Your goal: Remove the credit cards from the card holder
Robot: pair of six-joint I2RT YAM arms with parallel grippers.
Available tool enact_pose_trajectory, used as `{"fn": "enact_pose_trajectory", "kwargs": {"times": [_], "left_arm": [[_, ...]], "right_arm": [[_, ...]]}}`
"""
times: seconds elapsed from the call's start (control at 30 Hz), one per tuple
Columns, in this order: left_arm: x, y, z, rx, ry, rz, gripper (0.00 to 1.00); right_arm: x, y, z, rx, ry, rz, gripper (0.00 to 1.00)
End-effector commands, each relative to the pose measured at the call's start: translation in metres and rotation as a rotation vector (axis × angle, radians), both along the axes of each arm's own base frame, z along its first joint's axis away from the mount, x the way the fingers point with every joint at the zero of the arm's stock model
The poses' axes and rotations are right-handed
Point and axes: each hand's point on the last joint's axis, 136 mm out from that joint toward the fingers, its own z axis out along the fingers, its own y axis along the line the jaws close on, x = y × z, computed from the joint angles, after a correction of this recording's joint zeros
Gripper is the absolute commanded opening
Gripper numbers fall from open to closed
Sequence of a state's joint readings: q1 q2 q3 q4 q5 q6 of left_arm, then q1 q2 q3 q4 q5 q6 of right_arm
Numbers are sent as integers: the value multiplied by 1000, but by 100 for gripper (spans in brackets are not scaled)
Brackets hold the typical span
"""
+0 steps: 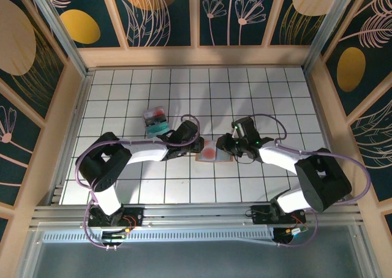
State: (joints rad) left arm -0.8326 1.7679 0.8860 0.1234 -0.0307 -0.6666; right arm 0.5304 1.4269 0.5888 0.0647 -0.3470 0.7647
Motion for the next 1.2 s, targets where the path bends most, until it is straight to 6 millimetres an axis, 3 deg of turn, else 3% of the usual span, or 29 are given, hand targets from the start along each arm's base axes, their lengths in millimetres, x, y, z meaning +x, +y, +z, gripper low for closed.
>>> {"fn": "enact_pose_trajectory", "kwargs": {"times": [0.0,0.53,0.87,1.17], "left_arm": [[-7,-5,-8,-14,27,-19,24],[-17,-12,-18,-19,70,-39,15],[-24,-6,-31,7,110,-38,11],[-24,-6,-33,7,118,-36,10]], "right_arm": [[3,12,5,39,-10,38,25],[2,14,-22,32,41,54,24],[5,22,-4,166,4,82,20],[6,20,-4,194,2,78,14]]}}
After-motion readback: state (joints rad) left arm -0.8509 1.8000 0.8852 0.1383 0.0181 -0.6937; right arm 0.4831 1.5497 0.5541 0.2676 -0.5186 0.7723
